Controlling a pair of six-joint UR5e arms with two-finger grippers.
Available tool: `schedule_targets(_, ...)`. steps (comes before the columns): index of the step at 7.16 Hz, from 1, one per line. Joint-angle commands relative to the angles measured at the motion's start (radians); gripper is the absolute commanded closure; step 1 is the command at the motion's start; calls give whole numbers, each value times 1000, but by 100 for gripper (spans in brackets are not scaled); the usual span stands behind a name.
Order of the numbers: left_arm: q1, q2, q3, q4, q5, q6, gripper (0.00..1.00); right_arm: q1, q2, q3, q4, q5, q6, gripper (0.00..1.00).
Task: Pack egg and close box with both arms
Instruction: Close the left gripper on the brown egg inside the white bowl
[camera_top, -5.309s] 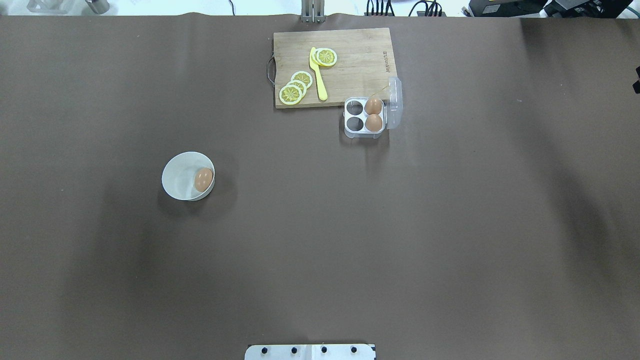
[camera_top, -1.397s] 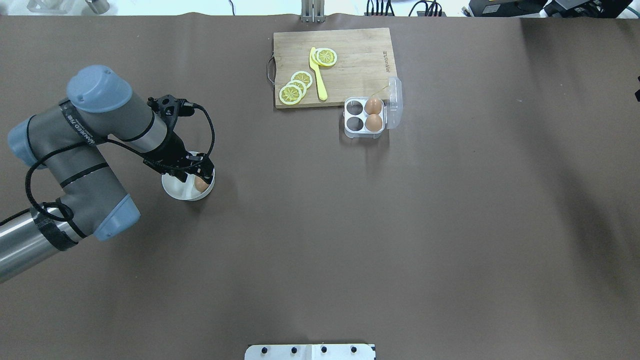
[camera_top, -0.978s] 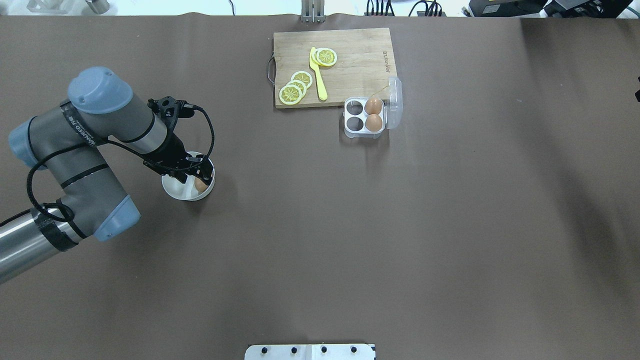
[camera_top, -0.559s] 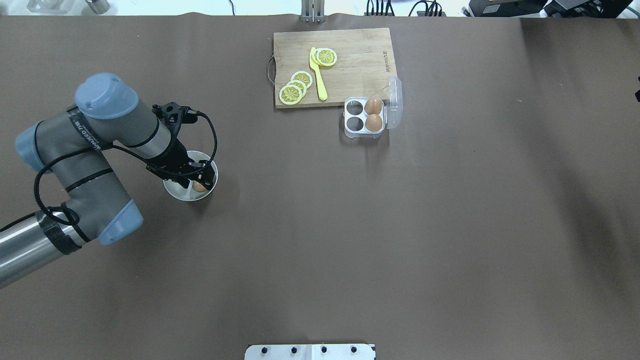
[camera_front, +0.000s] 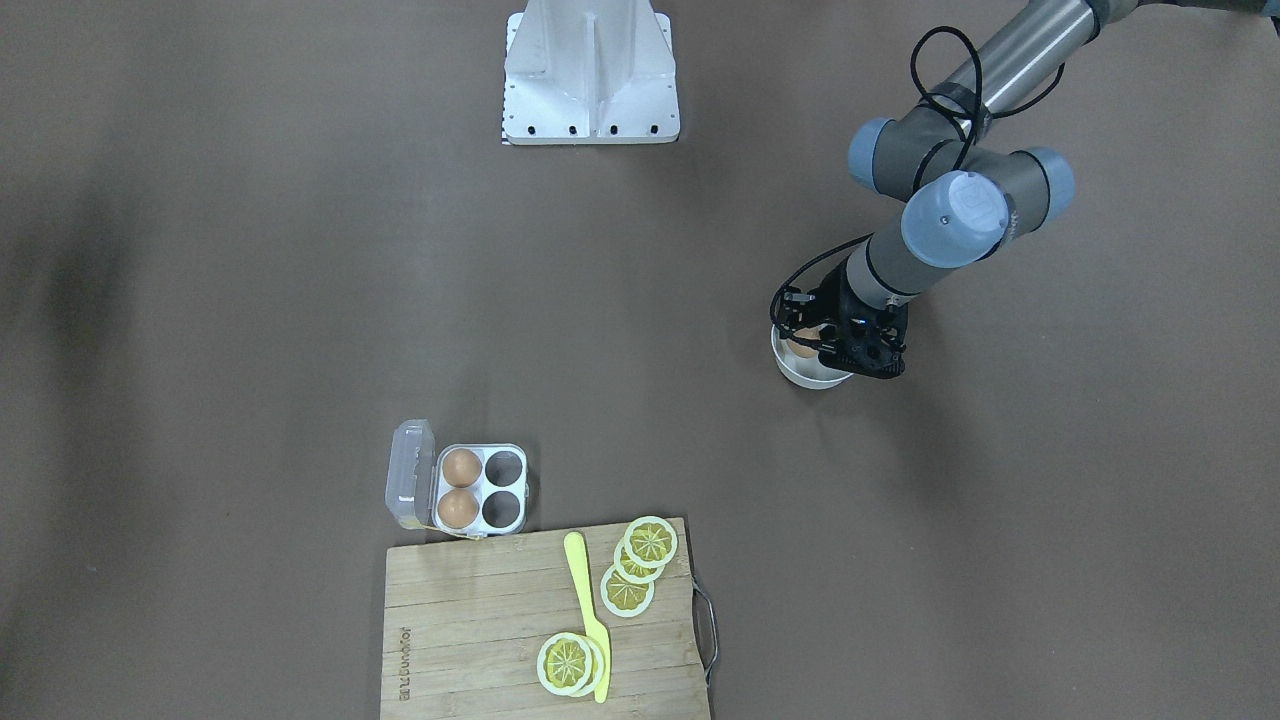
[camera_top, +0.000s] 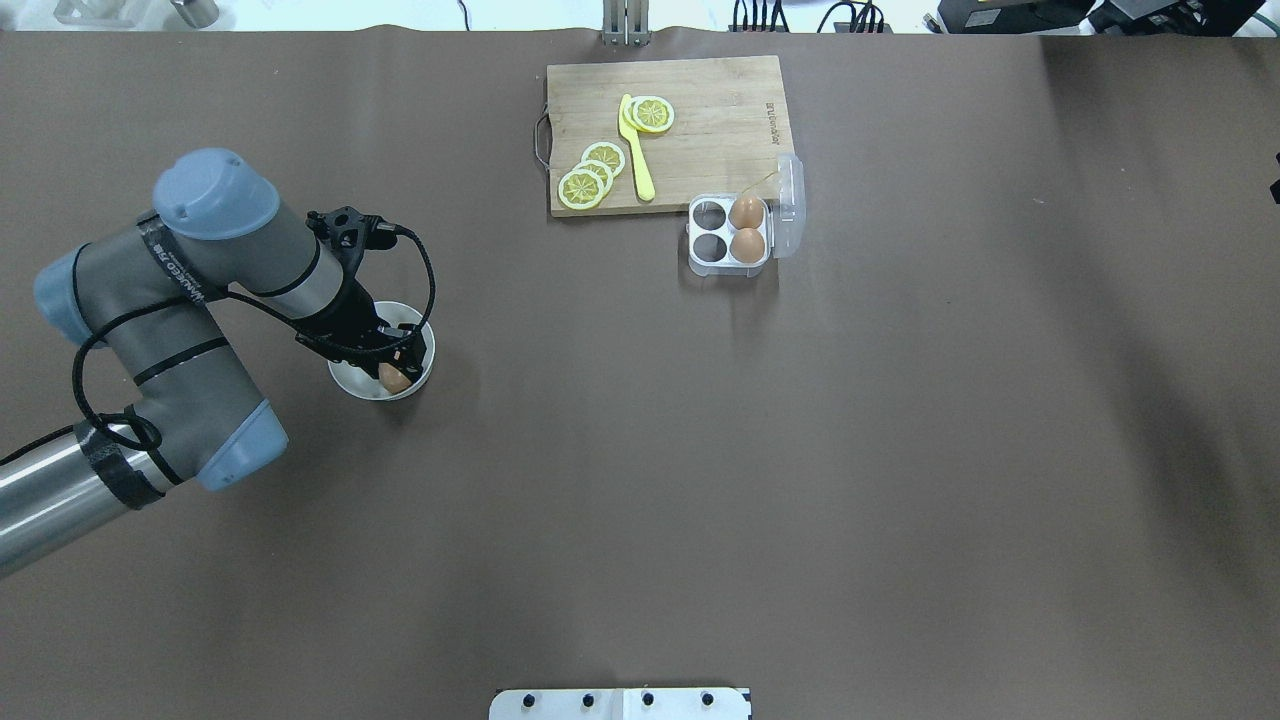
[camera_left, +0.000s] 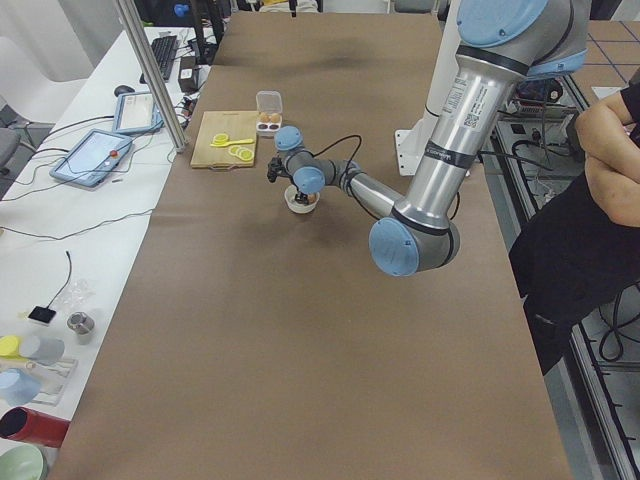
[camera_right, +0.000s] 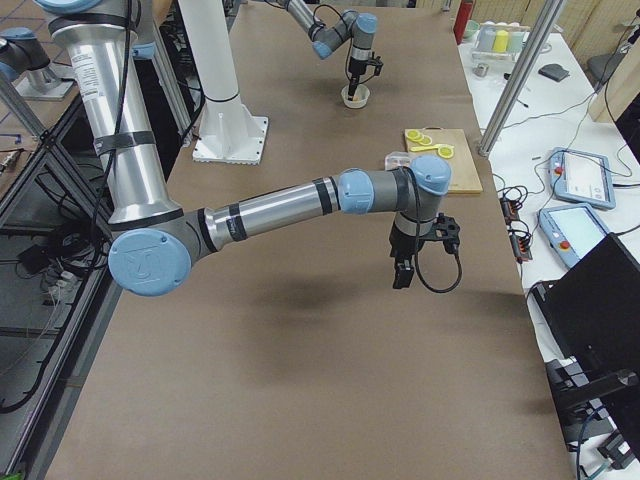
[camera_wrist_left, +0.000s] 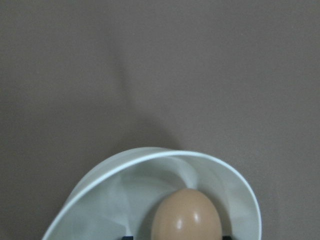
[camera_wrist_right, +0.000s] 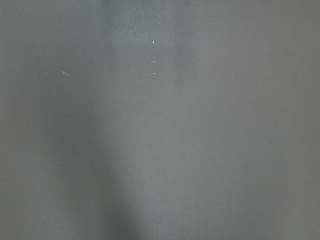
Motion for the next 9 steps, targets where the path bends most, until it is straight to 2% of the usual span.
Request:
schedule_targets(1, 0, 0, 2, 0, 0, 5, 51, 0, -1, 0, 0, 0, 0, 0)
schedule_targets(6, 0, 0, 19, 0, 17, 24, 50, 0, 0, 0, 0, 0, 0, 0)
schedule_targets(9, -46, 0, -53, 0, 8, 33, 51, 0, 5, 0, 0, 0, 2, 0)
